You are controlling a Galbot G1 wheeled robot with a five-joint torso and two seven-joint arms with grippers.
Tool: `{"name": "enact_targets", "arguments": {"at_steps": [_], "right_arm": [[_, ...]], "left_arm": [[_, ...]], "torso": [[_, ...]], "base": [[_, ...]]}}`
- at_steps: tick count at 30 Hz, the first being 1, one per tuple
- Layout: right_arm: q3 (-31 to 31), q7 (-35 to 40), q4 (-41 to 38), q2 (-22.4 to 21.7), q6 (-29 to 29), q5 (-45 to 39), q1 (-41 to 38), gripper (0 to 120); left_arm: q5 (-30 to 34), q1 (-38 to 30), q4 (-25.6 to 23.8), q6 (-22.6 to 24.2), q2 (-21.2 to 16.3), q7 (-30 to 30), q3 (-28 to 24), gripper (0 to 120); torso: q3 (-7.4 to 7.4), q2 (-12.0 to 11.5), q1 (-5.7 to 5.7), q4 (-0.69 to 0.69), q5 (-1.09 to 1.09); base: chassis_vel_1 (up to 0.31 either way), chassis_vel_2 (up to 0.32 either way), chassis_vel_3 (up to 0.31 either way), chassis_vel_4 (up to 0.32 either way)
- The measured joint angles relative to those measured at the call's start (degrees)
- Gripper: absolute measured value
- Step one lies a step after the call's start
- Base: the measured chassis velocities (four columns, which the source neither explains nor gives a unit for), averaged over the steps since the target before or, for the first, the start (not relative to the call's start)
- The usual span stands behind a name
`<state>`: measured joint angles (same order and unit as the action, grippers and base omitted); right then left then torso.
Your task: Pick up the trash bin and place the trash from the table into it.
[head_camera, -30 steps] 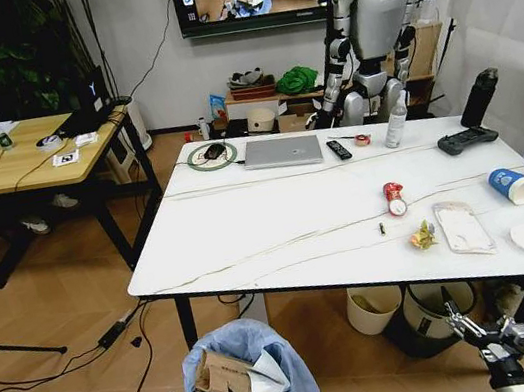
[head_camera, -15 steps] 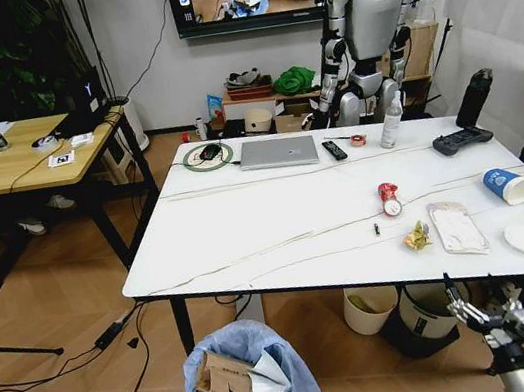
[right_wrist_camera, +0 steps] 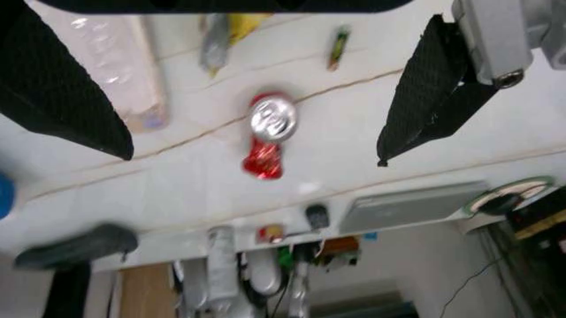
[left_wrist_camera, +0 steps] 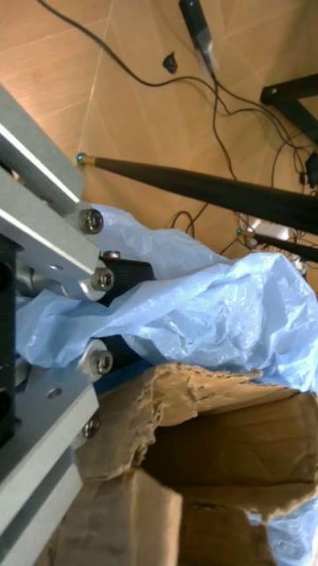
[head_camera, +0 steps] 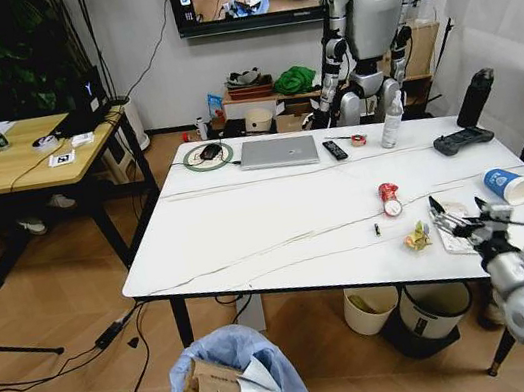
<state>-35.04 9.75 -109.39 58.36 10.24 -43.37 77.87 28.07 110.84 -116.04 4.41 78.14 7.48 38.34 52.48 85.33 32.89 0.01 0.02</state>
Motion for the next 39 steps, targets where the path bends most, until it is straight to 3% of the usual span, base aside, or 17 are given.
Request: {"name": "enact_targets", "arguments": {"at_steps": [4,15,23,32,39], "right_arm": [[0.7,0.8,-4.7,2.4,6.3,-2.2,2.4,100],[1.6,3.5,-0.8,9.8,7.4,1.2,2.9,100],[0.8,3.2,2.8,10.2,6.4,-0.2,-0.3,100],[1.2,1.9,6.4,9.9,5.3,-0.3,-2.6,92],[1.3,1.1,8.7,9.1,4.5,-0.3,-3.8,72]], "left_arm": [[-0.2,-0.2,-0.3,0.5,0.1,-0.3,0.1,0],[-0.4,-0.9,-0.2,1.0,0.2,-0.4,-0.6,0],[-0.6,-0.6,-0.1,0.7,0.6,-0.4,-0.4,0],[-1.0,-0.4,-0.1,0.6,1.3,-0.4,-0.4,0],[-1.1,-0.2,-0.3,0.5,1.7,-0.4,-0.2,0]], "torso": [[0.00,0.0,-0.01,-0.02,-0.03],[-0.01,0.0,-0.02,-0.02,-0.02],[-0.01,0.0,-0.01,-0.01,-0.02],[-0.01,0.0,-0.01,-0.01,-0.02],[-0.01,0.0,-0.01,-0.01,-0.02]], "base": [[0.000,0.000,0.000,0.000],[0.000,0.000,0.000,0.000],[0.000,0.000,0.000,0.000],[0.000,0.000,0.000,0.000],[0.000,0.000,0.000,0.000]]}}
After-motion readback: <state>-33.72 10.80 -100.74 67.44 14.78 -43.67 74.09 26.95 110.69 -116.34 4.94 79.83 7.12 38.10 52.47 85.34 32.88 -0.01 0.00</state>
